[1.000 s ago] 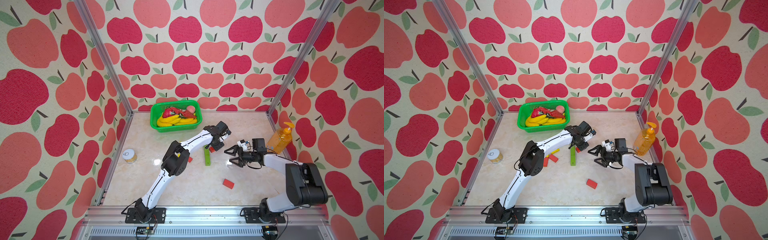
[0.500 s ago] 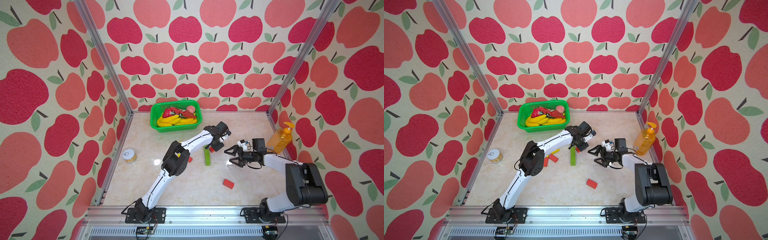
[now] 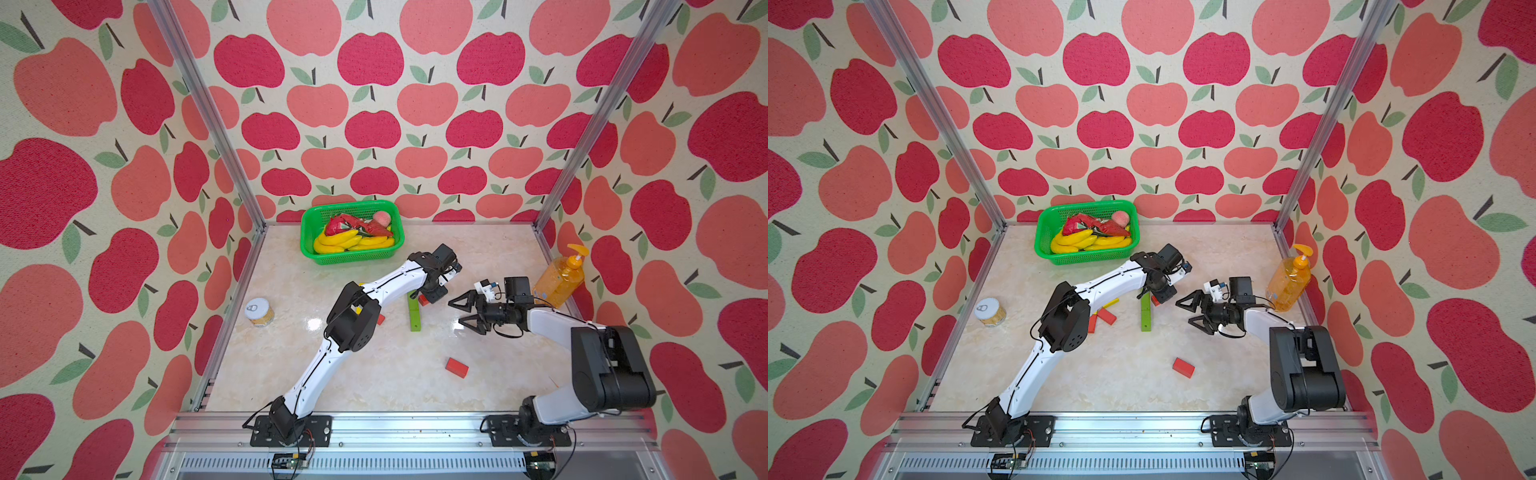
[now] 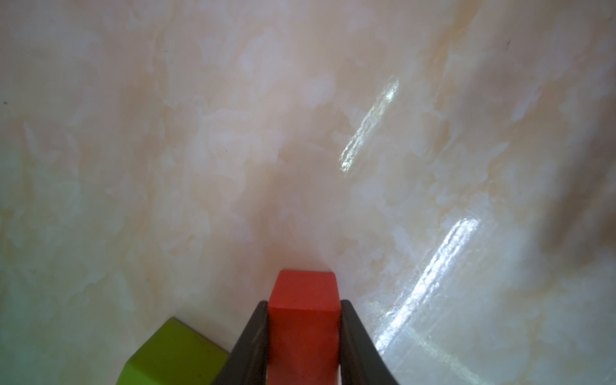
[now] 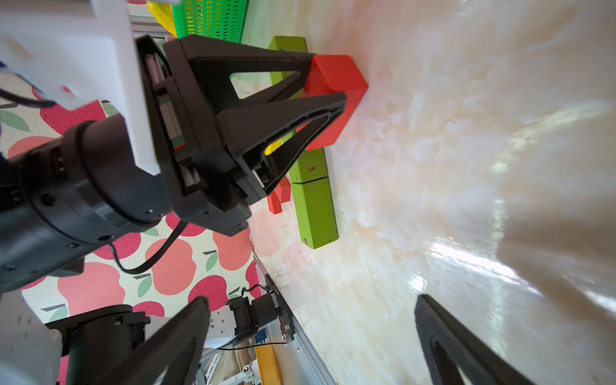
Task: Assemble the letter k with building blocks
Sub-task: Assemble the building block at the center of the board.
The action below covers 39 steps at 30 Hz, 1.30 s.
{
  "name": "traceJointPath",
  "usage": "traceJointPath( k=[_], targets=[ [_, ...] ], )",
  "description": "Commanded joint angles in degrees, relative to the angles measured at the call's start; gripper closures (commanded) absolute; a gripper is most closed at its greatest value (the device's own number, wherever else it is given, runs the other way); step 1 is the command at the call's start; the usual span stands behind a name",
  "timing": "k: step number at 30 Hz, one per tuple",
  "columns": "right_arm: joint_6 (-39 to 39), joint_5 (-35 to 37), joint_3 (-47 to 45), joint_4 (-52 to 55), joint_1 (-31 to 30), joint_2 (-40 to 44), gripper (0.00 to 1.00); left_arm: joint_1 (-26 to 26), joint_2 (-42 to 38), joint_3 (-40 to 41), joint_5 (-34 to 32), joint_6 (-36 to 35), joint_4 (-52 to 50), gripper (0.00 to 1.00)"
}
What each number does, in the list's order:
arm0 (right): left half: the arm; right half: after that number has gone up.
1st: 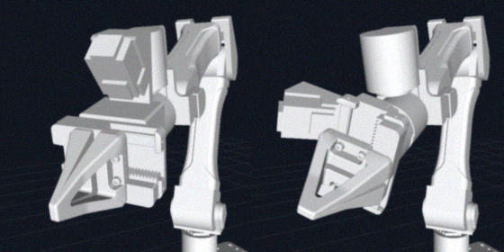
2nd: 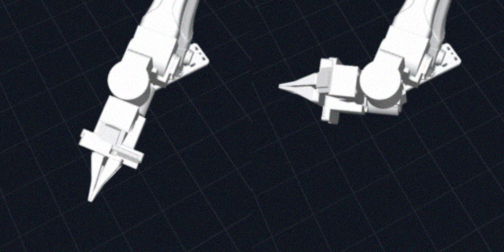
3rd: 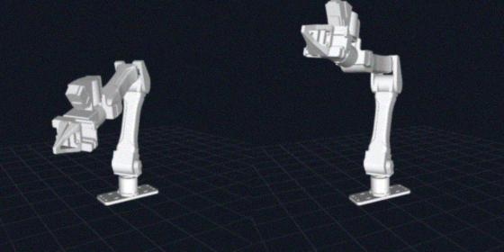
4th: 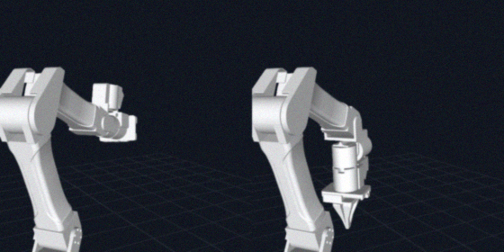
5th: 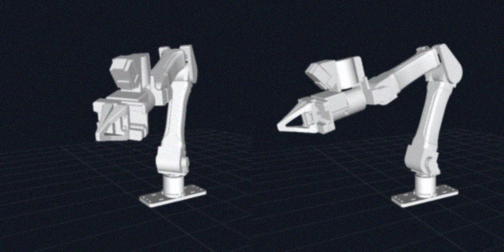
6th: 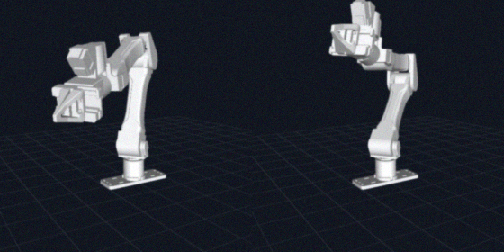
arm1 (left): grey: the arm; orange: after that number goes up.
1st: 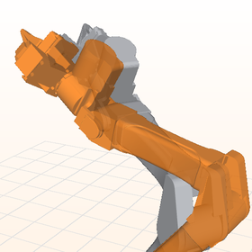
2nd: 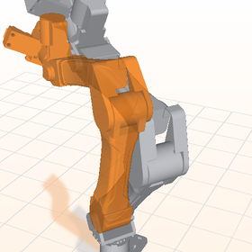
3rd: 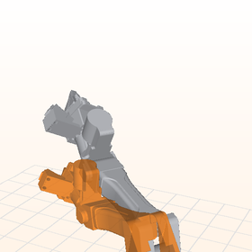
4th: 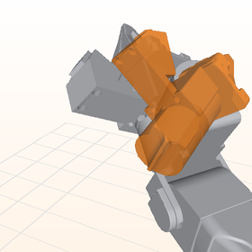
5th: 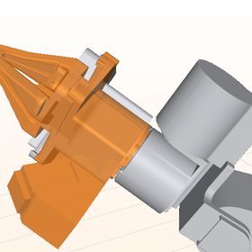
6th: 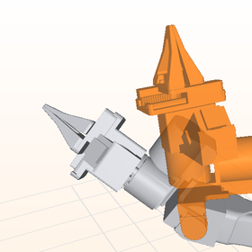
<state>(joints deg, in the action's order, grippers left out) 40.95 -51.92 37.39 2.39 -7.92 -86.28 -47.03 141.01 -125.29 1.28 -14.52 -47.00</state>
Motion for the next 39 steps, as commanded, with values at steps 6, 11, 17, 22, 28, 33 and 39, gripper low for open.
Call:
traceJointPath(
  k=[6,11,17,22,28,33,39],
  targets=[
    [-0.78,0.33,1.28,0.68,-0.4,-0.16,0.01,-0.22,0.23,-1.22,-0.99,-0.39,-1.86,0.68],
    [-0.83,0.33,1.26,0.64,-0.36,-0.14,0.01,-0.17,0.23,-1.36,-1.08,-0.26,-1.78,0.67],
    [-0.83,0.33,1.27,0.64,-0.39,-0.07,0.01,-0.17,0.14,-1.1,-1.16,-0.1,-1.82,0.66],
    [-0.78,0.24,1.29,0.68,-0.36,-0.13,0.01,-0.17,0.15,-1.1,-1.28,0.02,-1.78,0.66],
    [-0.78,0.31,1.22,0.59,-0.39,-0.12,0.01,-0.17,0.15,-0.97,-1.06,0.02,-1.93,0.66],
    [-0.78,0.33,1.28,0.66,-0.34,-0.16,0.01,-0.19,-0.12,-0.69,-1.19,-0.01,-1.78,0.66],
    [-0.87,0.37,1.28,0.68,-0.37,-0.19,0.01,-0.19,-0.12,-0.59,-1.33,0.01,-1.86,0.66]
  ],
)
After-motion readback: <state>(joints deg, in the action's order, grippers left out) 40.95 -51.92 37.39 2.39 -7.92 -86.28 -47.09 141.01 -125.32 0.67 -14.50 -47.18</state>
